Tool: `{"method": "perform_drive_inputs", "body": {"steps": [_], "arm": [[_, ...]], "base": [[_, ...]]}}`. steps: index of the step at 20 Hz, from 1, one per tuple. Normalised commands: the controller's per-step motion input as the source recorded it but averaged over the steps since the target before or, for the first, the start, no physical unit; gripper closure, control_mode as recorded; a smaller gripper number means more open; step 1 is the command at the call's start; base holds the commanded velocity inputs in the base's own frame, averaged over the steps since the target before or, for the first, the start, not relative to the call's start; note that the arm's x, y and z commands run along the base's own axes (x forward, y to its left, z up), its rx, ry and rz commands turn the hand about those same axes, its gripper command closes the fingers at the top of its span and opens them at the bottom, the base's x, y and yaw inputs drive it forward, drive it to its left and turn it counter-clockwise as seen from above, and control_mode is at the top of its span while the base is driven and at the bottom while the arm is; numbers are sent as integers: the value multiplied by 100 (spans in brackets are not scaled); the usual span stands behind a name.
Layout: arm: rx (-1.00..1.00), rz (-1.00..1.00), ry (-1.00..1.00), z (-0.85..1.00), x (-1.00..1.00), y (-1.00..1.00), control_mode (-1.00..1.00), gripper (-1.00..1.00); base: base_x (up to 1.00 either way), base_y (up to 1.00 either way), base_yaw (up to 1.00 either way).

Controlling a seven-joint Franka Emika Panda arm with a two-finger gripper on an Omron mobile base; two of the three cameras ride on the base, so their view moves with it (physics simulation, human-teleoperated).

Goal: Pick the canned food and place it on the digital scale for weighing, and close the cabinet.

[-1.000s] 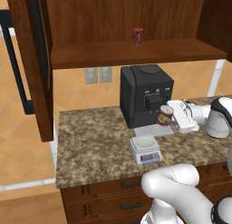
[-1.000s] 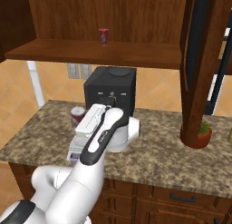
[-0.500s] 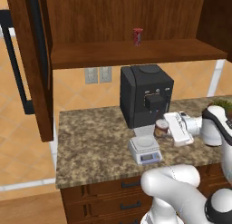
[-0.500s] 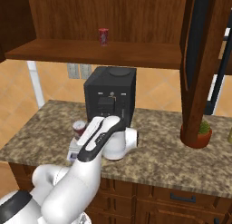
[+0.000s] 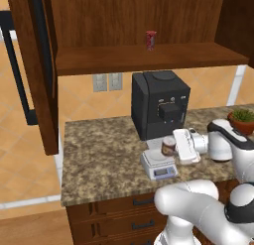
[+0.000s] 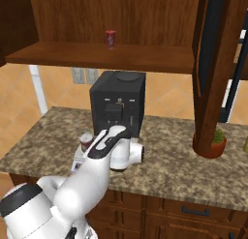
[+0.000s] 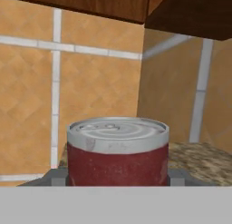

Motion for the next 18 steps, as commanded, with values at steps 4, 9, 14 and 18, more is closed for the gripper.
{"method": "perform_drive_inputs", "body": {"steps": [4,9,14,18], "arm": [[-3,-1,0,-47,51,2,-100,100],[-2,-1,2,-36,47,0,-100,100],[-4,0,0,-37,38,0,-100,100],[-4,0,0,-34,25,0,-100,100]], "base": [[0,0,0],[0,0,0],[0,0,0],[0,0,0]]}}
